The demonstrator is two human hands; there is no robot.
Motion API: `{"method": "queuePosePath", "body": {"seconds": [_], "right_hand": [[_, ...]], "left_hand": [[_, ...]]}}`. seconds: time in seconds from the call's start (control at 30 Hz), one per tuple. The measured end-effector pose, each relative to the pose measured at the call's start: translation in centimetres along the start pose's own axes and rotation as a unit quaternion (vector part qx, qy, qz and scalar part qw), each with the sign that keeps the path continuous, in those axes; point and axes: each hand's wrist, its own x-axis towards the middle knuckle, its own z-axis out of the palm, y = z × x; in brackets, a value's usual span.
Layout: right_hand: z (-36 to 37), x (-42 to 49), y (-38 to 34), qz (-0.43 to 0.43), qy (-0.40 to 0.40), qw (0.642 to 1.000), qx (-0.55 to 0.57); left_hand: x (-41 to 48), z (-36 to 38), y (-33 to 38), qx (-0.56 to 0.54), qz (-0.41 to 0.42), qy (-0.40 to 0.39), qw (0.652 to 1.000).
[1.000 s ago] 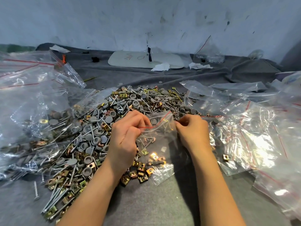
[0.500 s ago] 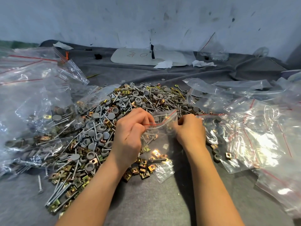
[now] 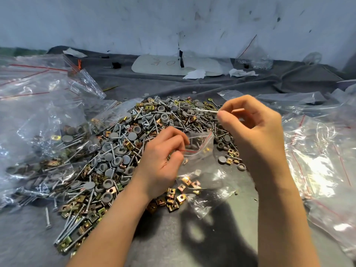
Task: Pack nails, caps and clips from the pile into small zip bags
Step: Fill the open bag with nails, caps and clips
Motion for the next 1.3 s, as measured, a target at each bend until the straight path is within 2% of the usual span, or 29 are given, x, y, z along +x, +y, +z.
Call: {"method": "queuePosePath", "body": {"seconds": [0.33, 0.4, 0.47, 0.57, 0.67, 0.77, 0.83, 1.07, 1.2, 1.3], "right_hand": [[0.8, -0.3, 0.4, 0.021, -0.077, 0.993, -0.086], [0.7, -0.2, 0.9, 0.026, -0.036, 0.996, -0.074], [-0.1, 0.1, 1.6, 0.035, 0.038, 0.996, -0.067], [-1.8, 0.5, 3.7, 0.101, 0.082, 0.978, -0.16], [-2.8, 0.3, 6.1, 0.202, 0.043, 0.935, -0.287], [-2.6, -0.1, 7.4, 0.259, -0.05, 0.895, -0.359], [-2.3, -0.2, 7.6, 0.273, -0.085, 0.873, -0.395], [-2.2, -0.1, 7.5, 0.287, -0.137, 0.844, -0.432], [-1.9, -0.2, 7.1, 0.275, -0.163, 0.851, -0.416], [-2.0, -0.2, 6.5, 0.232, -0.134, 0.908, -0.323]], "left_hand": [[-0.1, -0.3, 0.3, -0.014, 0.049, 0.05, 0.997], [0.0, -0.4, 0.3, -0.03, 0.045, 0.073, 0.996], [0.0, -0.6, 0.2, -0.062, 0.026, 0.106, 0.992], [0.1, -0.8, 0.1, -0.09, -0.003, 0.151, 0.984], [0.1, -0.9, 0.0, -0.103, -0.005, 0.173, 0.98], [0.1, -0.8, 0.1, -0.089, -0.006, 0.172, 0.981], [0.1, -0.8, 0.1, -0.089, -0.012, 0.169, 0.982], [0.1, -0.7, 0.1, -0.092, -0.019, 0.163, 0.982], [0.2, -0.7, 0.1, -0.077, -0.016, 0.162, 0.984], [0.2, -0.7, 0.1, -0.075, -0.003, 0.15, 0.986]]}}
